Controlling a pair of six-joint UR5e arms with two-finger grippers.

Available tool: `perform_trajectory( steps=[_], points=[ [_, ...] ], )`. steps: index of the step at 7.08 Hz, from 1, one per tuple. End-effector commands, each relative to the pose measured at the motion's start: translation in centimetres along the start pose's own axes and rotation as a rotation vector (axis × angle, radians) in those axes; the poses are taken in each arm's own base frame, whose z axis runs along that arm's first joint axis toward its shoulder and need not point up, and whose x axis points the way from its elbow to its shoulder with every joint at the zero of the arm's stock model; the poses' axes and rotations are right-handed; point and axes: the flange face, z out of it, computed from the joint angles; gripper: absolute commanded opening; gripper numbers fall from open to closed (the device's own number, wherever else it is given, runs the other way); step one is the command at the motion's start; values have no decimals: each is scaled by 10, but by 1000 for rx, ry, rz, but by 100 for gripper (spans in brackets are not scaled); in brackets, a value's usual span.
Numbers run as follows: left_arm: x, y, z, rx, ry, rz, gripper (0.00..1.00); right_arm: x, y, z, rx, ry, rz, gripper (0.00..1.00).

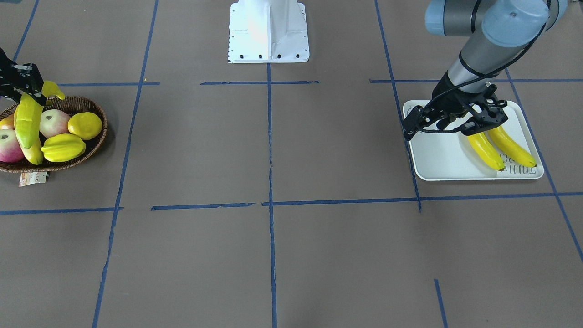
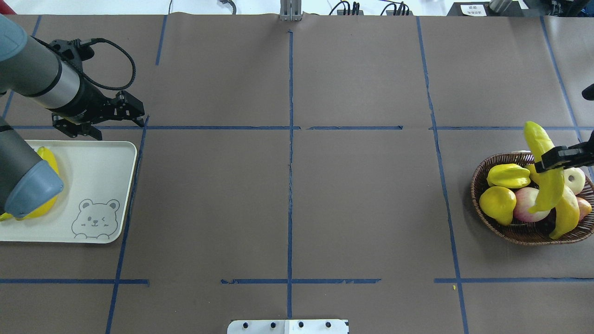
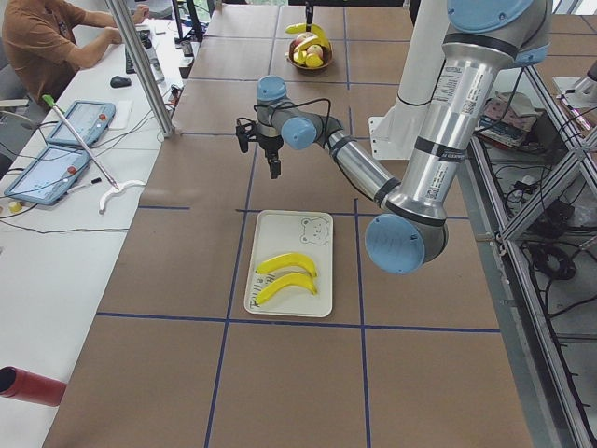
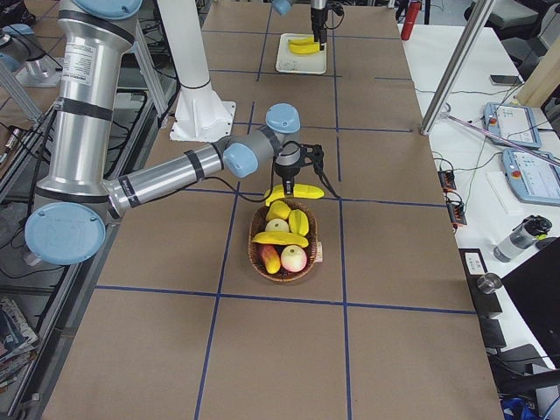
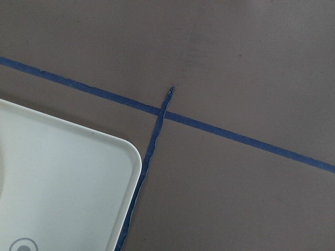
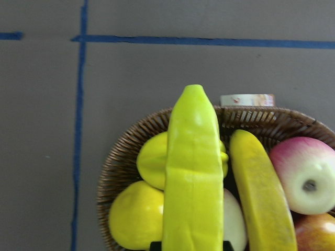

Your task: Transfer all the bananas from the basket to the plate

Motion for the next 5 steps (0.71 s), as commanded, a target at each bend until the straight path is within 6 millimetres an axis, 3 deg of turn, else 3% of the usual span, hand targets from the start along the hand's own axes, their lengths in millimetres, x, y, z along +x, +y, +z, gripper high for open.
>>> perform_trajectory(
  steps=[1,3,5],
  points=[
    [59,23,-6,-17,71,19,99,-92,-40,-17,24,-161,-129,1],
    [100,44,-29,0,280,26,99,-192,-61,-25,23,-275,-65,1],
    [114,52,-30,-20,534,-19,99,-271,-57,-29,29,-347,-70,1]
  ],
)
